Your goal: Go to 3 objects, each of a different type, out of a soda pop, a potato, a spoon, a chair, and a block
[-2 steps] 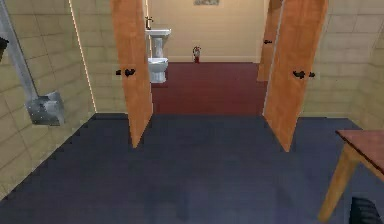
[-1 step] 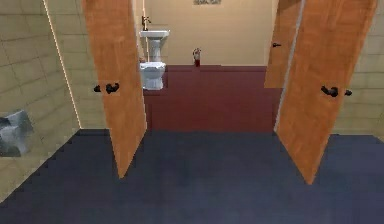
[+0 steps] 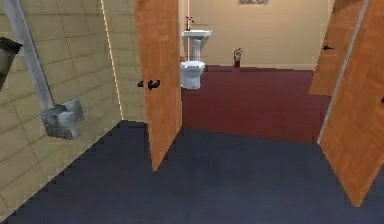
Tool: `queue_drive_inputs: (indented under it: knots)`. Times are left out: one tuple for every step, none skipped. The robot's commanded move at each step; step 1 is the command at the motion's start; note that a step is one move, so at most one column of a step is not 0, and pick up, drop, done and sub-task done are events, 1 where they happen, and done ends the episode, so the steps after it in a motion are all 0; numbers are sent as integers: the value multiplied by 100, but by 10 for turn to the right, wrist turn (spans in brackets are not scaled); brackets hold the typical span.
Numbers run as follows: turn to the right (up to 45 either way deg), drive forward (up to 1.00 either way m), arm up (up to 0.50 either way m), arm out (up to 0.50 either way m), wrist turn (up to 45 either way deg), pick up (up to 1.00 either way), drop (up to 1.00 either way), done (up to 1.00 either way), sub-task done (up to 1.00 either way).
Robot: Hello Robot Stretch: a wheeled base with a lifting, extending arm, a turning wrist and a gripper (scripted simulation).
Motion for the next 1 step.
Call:
queue_drive_inputs:
  knots:
    - [-30,0,0,0,0,0,0,0,0]
